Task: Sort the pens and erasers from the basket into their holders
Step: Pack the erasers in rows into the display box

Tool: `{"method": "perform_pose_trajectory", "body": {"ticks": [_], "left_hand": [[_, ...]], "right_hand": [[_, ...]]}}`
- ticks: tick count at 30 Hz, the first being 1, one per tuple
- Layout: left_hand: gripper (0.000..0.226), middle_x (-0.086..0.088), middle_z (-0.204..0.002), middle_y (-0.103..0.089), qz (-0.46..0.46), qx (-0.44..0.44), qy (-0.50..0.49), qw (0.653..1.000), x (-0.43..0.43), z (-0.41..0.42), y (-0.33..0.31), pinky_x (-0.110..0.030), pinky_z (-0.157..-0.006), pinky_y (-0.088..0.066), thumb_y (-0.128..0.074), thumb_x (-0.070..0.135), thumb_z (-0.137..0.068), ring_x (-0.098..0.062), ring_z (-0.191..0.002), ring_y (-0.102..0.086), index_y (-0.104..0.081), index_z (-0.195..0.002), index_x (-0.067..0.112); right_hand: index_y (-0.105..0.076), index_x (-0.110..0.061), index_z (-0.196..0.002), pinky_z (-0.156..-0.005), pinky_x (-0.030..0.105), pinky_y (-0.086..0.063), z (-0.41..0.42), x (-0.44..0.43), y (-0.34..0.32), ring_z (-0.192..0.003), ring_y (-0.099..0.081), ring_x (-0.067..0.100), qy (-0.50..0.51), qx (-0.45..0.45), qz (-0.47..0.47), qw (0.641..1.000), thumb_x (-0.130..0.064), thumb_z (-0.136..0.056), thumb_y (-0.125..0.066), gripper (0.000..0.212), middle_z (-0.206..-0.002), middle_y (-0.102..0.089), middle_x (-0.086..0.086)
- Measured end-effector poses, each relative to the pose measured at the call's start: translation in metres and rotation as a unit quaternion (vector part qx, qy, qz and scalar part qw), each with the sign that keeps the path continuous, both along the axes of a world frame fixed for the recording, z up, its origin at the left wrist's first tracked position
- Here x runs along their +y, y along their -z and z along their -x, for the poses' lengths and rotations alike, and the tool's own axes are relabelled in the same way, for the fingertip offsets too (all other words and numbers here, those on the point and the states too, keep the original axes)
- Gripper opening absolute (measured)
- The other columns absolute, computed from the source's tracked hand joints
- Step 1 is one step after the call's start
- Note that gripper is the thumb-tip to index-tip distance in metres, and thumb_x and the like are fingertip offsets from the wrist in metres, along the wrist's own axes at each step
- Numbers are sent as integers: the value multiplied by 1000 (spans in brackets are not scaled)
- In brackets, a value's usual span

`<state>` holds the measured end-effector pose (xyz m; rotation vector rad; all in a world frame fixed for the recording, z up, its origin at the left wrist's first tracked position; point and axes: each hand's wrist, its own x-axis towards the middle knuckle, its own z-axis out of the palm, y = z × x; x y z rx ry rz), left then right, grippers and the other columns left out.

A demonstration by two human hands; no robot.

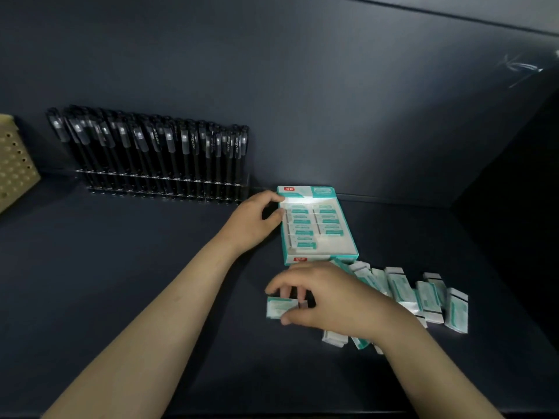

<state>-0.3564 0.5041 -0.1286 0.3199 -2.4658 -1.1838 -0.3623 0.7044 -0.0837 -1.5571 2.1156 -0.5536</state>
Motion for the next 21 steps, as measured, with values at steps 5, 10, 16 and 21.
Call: {"method": "perform_pose_trajectory", "body": {"ticks": [5,10,16,21], "left_hand": [[27,0,-126,-61,-4,-19,-14,1000,2,-3,3,-25,-102,-37,-60,23,-93,-13,-116,-54,-59,-119,17],[64,7,-139,-48,-3,-109,-32,993,14,-10,-5,-38,-110,-32,-64,56,-81,-16,-131,-39,-43,-134,28],[75,8,-143,-39,26,-144,-27,989,23,-12,-9,-33,-110,-25,-69,40,-79,-15,-134,-31,-29,-140,28],[71,4,-140,-38,27,-171,-22,985,23,-8,-17,-30,-104,-20,-66,31,-81,-18,-133,-27,-25,-139,28]], "right_hand": [[-63,-30,-124,-75,25,-52,16,16,-16,-81,-60,22,84,-183,142,969,-10,-87,-70,43,-95,-64,-2],[-61,-8,-107,-83,37,-57,48,25,-23,-87,-68,26,216,-256,271,902,7,-84,-67,29,-102,-69,13],[-58,-14,-97,-85,35,-56,75,28,-6,-90,-69,14,292,-167,193,922,5,-80,-71,29,-95,-73,1],[-58,-18,-94,-75,24,-54,84,25,-2,-83,-65,12,286,-133,167,934,6,-77,-71,32,-92,-70,-2]]}}
